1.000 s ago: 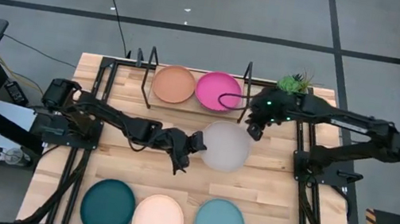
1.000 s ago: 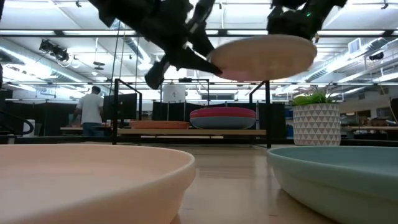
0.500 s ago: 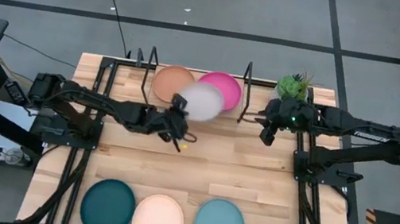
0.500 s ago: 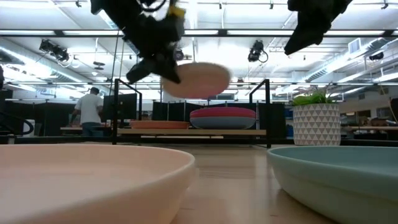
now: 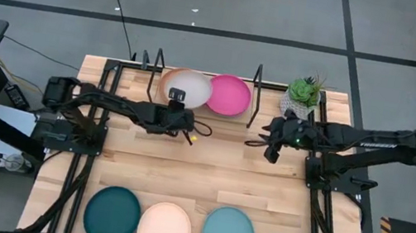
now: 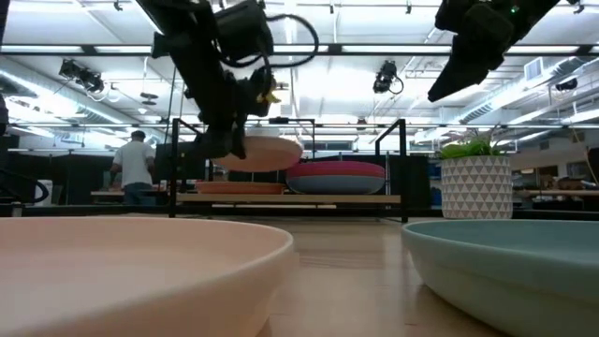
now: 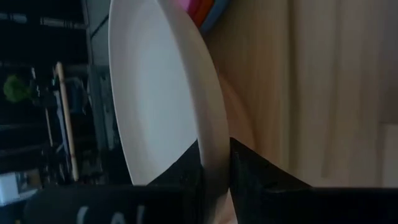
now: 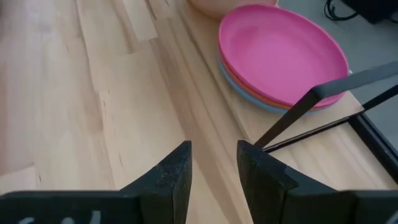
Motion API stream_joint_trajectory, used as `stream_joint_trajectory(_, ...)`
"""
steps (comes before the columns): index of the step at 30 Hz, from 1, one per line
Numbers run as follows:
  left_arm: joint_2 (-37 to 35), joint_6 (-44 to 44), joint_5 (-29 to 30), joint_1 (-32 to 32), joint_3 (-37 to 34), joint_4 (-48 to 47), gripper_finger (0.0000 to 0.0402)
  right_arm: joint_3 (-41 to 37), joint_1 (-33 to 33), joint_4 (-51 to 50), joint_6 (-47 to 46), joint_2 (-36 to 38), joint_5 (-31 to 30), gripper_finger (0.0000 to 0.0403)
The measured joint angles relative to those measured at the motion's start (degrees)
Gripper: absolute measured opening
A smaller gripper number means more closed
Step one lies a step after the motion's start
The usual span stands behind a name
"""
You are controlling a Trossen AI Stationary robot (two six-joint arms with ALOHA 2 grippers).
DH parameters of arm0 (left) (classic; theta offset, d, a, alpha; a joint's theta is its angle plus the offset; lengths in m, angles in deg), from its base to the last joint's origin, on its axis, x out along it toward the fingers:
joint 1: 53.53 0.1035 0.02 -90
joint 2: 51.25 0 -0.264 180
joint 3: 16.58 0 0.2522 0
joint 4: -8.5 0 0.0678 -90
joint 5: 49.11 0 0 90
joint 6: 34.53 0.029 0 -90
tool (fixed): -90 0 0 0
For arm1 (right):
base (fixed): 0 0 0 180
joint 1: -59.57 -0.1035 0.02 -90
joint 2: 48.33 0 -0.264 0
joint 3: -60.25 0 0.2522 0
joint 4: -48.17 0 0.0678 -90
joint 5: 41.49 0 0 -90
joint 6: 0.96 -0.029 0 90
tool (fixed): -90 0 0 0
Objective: Place and stack plates onto a shelf
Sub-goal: Stack the gray plate on top of the light brown plate on the shelf, then stack the dark green plate on top of the pink plate on the shelf
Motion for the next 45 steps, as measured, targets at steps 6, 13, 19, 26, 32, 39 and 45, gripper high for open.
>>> stream_joint_trajectory(6, 0.25, -5.52, 0.99, 2.25, -0.02, -5.57, 0.0057, -2.45, -1.67, 2.85, -0.53, 0.0, -0.49, 0.0133)
stream_joint_trajectory(13, 0.51, -5.65, -2.46, 3.66, -0.02, -5.67, 0.0057, -5.48, -3.04, 7.32, -0.97, 0.02, -0.49, 0.0133)
stream_joint_trajectory(19, 0.62, -5.3, -3.93, 4.99, -0.02, -4.08, 0.0065, -8.7, -4.02, 10.57, -1.31, 0.0, -0.43, 0.0133)
stream_joint_trajectory(26, 0.35, -5.46, -7.16, 6.46, -0.02, -3.85, 0.014, -13.56, -4.0, 18.68, -0.99, 0.0, -0.03, 0.0133)
stream_joint_trajectory(32, -2.89, -5.52, -14.72, 6.31, 0.0, -2.59, 0.0193, -15.47, -4.02, 21.79, -0.2, 0.0, 0.04, 0.0133)
stream_joint_trajectory(39, -8.72, -14.67, -34.06, 4.18, 2.11, -7.54, 0.0186, -25.19, -5.2, 44.29, 9.25, -0.01, 3.48, 0.0133)
stream_joint_trajectory(45, -9.78, -40.11, -57.39, 1.71, 4.0, -10.79, 0.0167, -32.86, -6.2, 62.71, 18.91, -0.39, 5.72, 0.0133)
